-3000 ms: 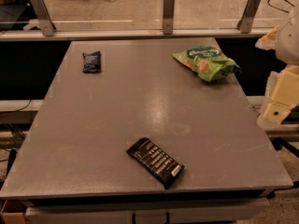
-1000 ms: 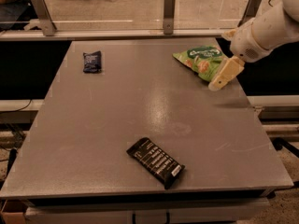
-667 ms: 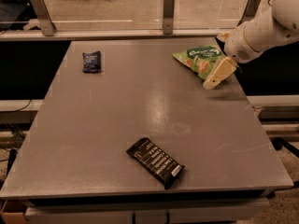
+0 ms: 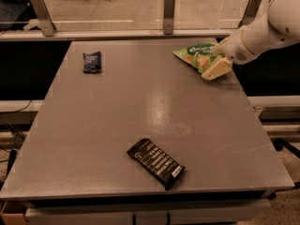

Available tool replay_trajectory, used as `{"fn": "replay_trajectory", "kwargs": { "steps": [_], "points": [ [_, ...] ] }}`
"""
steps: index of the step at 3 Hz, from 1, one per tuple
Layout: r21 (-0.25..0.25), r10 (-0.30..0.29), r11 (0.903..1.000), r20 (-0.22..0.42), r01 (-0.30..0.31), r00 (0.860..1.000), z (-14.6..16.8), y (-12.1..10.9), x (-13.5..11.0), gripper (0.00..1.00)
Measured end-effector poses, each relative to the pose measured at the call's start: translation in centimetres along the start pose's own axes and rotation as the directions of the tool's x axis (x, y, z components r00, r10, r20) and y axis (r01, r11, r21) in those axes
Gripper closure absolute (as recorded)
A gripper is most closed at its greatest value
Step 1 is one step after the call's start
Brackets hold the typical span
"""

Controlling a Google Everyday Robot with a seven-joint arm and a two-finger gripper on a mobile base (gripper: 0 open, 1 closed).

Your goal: Move green rice chip bag near rxbar blueberry

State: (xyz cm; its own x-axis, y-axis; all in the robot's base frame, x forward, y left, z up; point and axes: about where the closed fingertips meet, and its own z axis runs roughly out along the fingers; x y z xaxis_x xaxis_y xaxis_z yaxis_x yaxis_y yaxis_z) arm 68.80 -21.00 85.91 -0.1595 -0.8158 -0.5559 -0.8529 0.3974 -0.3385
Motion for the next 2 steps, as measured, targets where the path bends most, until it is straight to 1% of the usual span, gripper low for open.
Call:
{"fn": "replay_trajectory", "kwargs": {
  "steps": [1,2],
  "points": [
    [0.004,0.001,1.0000,0.014,-0.001,1.000,-0.3,-0.2,-0.2,0.65],
    [0.012,-0.024,0.9996,0.052,0.024,0.998,-1.4,-0.2,-1.6,0.87]
  ]
}}
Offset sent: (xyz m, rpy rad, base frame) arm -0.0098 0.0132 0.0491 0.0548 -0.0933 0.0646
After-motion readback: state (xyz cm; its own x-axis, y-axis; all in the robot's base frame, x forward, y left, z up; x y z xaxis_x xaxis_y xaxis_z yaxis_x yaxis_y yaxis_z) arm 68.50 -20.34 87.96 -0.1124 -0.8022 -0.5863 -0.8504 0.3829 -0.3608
